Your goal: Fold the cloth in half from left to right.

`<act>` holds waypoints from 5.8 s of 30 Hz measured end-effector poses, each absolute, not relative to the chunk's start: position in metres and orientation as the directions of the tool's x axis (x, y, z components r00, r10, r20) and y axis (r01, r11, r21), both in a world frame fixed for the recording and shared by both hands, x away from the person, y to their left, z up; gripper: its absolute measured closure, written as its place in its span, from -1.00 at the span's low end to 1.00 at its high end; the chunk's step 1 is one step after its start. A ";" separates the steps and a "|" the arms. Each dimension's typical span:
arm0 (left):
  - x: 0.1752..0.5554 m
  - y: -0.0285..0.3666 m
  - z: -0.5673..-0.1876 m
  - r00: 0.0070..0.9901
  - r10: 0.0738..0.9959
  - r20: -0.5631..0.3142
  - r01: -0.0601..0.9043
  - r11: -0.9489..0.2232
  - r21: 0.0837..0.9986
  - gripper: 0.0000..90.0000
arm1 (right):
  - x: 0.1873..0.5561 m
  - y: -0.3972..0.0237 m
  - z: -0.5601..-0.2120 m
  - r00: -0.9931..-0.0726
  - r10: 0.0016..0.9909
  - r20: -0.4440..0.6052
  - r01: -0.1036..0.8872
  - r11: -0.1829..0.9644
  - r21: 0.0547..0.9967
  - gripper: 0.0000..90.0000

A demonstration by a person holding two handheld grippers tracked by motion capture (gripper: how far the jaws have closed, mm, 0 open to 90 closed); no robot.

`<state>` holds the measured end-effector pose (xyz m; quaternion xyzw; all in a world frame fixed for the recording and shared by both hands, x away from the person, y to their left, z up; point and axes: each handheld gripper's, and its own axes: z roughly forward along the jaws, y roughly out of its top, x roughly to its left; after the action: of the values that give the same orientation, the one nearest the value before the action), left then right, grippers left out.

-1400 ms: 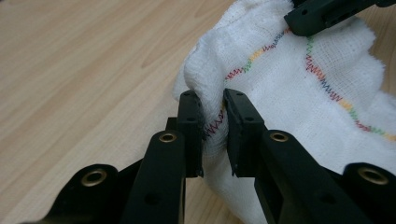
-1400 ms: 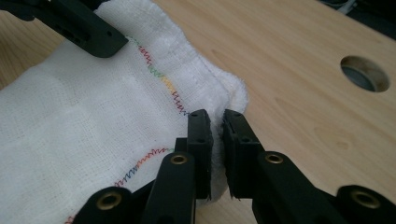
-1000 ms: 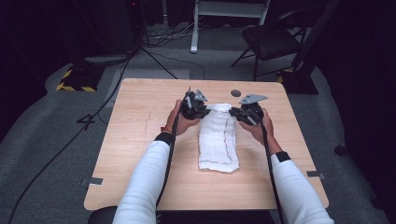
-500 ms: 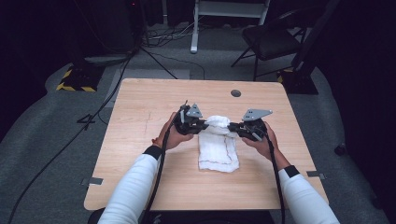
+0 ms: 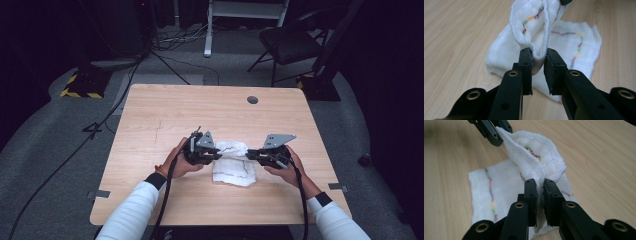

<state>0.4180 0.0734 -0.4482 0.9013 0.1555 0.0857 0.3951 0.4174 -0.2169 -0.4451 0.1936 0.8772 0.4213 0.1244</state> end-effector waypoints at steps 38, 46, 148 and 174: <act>0.378 0.076 -0.463 0.925 0.380 0.010 0.258 -0.647 0.718 0.12 | 0.369 -0.230 -0.460 -0.893 0.445 -0.063 0.244 0.597 0.764 0.36; 0.393 0.053 -0.468 0.915 0.403 0.016 0.281 -0.665 0.692 -0.09 | 0.375 -0.213 -0.470 -0.891 0.446 -0.085 0.250 0.637 0.730 0.38; 0.343 0.166 -0.494 0.824 0.565 0.035 0.421 -0.653 0.629 -0.61 | 0.368 -0.191 -0.491 -0.888 0.454 -0.070 0.293 0.676 0.677 -0.38; 0.354 0.172 -0.504 0.820 0.572 -0.014 0.425 -0.592 0.685 -0.72 | 0.444 -0.216 -0.493 -0.871 0.487 -0.060 0.314 0.648 0.694 -0.36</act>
<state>0.3536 0.1722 -0.5036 0.8860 0.2812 0.1042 0.3537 0.4445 -0.2162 -0.4925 0.2226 0.8995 0.3558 0.1213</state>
